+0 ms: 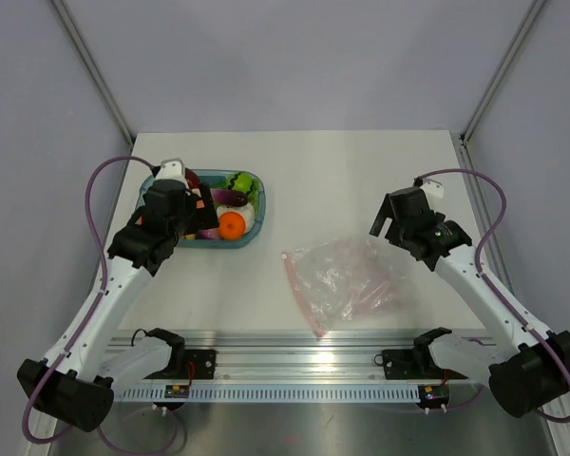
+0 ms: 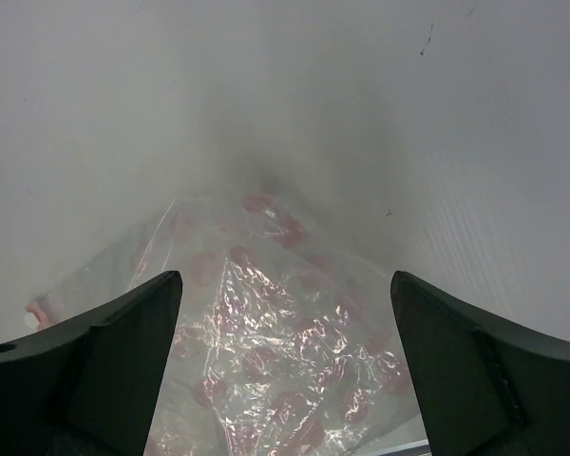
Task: Place the food in the zip-top bag and seal the zipper
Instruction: Pick up the zipper food storage bag at the center of the board.
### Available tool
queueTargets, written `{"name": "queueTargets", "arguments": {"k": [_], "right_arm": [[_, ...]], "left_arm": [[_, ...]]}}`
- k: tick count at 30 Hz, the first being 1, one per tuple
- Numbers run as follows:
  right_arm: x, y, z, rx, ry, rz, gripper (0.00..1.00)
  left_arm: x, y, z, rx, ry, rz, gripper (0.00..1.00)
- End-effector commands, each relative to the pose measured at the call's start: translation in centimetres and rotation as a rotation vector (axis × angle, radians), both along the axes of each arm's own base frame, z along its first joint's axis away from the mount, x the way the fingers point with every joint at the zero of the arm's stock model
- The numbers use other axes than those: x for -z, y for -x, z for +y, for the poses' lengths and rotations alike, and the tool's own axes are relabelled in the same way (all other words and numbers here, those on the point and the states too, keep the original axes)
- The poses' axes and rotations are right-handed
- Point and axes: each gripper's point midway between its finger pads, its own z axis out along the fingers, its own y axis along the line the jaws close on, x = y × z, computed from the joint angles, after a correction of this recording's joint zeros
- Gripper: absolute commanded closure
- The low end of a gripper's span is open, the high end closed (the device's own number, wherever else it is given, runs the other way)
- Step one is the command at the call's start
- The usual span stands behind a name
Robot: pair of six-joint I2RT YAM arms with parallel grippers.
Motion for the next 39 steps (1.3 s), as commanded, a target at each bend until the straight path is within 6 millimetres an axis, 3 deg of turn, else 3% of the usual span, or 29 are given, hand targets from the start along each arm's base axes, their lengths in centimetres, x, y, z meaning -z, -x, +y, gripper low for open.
{"name": "queueTargets", "arguments": {"k": [1, 10, 17, 18, 19, 21, 23, 24, 28, 33, 39], "right_arm": [[-0.5, -0.8, 0.6, -0.029, -0.016, -0.03, 0.01], [-1.1, -1.0, 3.4, -0.185, -0.012, -0.042, 0.0], [-1.4, 0.4, 11.6, -0.407, 0.269, -0.03, 0.01], [-0.1, 1.1, 13.4, -0.459, 0.34, -0.01, 0.02], [-0.1, 1.3, 14.7, -0.49, 0.365, -0.011, 0.05], [2.1, 2.6, 17.1, -0.581, 0.464, 0.027, 0.06], [3.1, 3.2, 18.9, -0.647, 0.512, 0.04, 0.1], [4.6, 4.4, 20.4, -0.709, 0.542, 0.069, 0.11], [7.6, 7.1, 23.4, -0.84, 0.571, 0.116, 0.16], [10.9, 9.9, 24.6, -0.918, 0.578, 0.179, 0.21], [13.0, 10.7, 24.2, -0.909, 0.599, 0.22, 0.3]], "left_arm": [[-0.5, -0.1, -0.5, 0.025, 0.014, -0.02, 0.01], [0.4, 0.2, -0.6, 0.024, 0.021, 0.017, 0.01], [1.5, 1.4, 0.7, -0.054, 0.013, 0.105, 0.01], [1.4, 1.4, 1.0, -0.068, 0.024, 0.108, 0.01], [1.4, 1.5, 0.9, -0.064, 0.033, 0.114, 0.01], [0.8, 1.7, 1.4, -0.076, 0.038, 0.105, 0.01], [0.4, 2.0, 1.8, -0.086, 0.032, 0.1, 0.01], [0.3, 2.0, 2.1, -0.095, 0.03, 0.098, 0.01], [0.0, 2.2, 2.5, -0.105, 0.028, 0.093, 0.01], [0.5, 2.4, 2.3, -0.097, 0.039, 0.105, 0.01], [1.5, 2.4, 1.9, -0.089, 0.056, 0.121, 0.01]]}}
